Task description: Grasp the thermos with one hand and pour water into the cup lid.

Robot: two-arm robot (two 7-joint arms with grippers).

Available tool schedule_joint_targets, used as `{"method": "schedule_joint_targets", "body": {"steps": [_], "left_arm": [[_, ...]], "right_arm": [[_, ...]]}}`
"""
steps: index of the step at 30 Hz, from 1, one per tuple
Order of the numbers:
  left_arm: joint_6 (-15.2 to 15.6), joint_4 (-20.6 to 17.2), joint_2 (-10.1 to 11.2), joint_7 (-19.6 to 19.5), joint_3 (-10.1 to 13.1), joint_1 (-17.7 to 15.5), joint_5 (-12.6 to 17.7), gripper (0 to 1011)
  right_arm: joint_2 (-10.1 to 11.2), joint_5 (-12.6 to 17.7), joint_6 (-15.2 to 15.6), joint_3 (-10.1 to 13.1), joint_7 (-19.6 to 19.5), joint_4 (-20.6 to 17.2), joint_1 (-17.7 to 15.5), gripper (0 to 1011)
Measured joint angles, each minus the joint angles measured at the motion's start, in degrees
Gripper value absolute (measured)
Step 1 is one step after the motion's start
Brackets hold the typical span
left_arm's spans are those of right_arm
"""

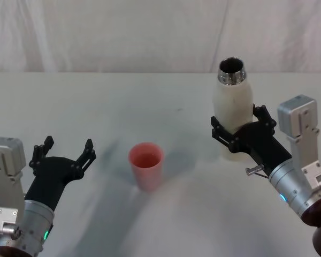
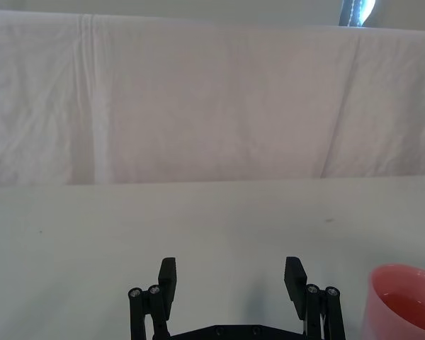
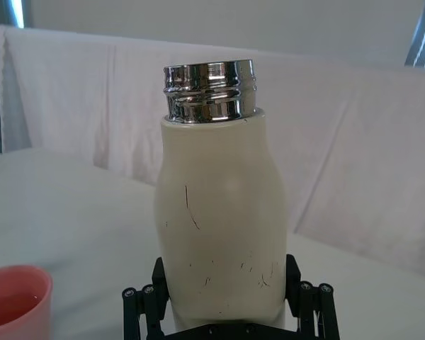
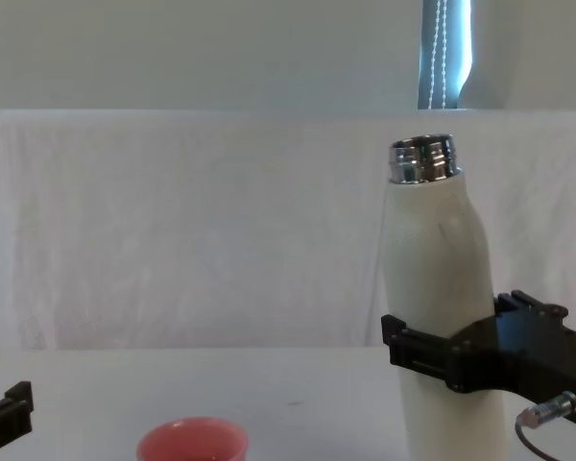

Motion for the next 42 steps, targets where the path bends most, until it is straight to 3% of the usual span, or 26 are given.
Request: {"method": "schedule_joint_targets", "body": {"steps": [7, 19, 27, 42], "left_arm": [[0.0, 0.0, 0.0, 0.0, 0.0, 0.0, 0.0, 1001], [0.0, 0.0, 0.0, 0.0, 0.0, 0.0, 0.0, 1001], [0.0, 0.0, 0.0, 0.0, 0.0, 0.0, 0.0, 1001], [0.0, 0.0, 0.0, 0.0, 0.0, 0.0, 0.0, 1001]], "right_arm": [[-0.5, 5.4, 1.1, 0.7, 0.5, 0.6, -0.1, 968], [-1.0, 11.4, 3.4, 1.1, 0.0, 1.1, -0.4, 967], [-0.5, 11.4, 1.6, 0.2, -1.2, 2.1, 0.1, 968], [-1.6, 9.6, -1.3, -1.4, -2.2, 8.8, 4.6, 968]]}}
